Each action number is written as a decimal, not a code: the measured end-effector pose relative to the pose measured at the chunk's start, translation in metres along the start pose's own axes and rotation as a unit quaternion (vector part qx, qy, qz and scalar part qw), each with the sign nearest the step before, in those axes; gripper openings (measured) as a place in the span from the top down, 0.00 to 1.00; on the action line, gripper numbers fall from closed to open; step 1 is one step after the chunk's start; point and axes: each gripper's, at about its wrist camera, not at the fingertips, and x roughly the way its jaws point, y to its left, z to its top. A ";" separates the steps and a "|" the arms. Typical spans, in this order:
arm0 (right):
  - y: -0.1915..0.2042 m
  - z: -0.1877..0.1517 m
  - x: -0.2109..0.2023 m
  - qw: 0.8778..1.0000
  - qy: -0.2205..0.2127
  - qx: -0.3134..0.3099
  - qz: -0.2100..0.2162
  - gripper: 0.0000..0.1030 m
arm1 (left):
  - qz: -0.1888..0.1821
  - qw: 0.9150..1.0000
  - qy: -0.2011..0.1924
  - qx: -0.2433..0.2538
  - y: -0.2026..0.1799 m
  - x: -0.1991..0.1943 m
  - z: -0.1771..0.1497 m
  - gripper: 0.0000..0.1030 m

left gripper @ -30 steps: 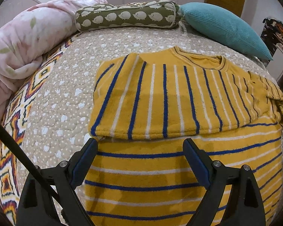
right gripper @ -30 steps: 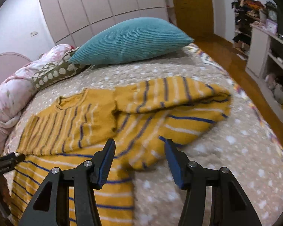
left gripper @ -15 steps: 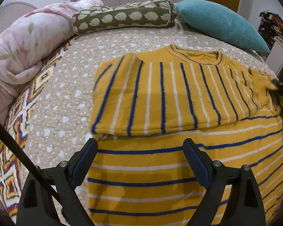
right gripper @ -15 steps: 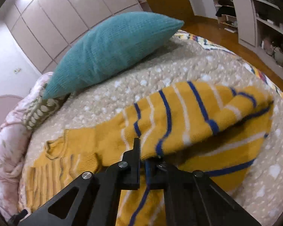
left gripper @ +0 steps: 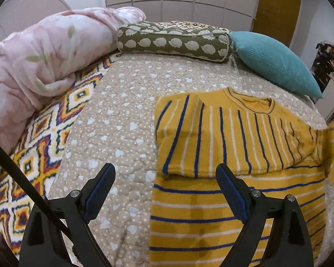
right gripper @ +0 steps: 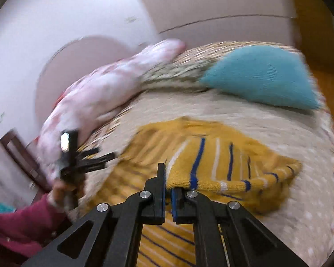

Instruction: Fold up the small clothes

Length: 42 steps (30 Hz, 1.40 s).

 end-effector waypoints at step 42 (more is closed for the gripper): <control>-0.100 -0.106 0.061 0.955 0.003 0.080 -0.284 0.18 | -0.077 0.996 -0.022 0.048 -0.076 -0.004 0.092 0.99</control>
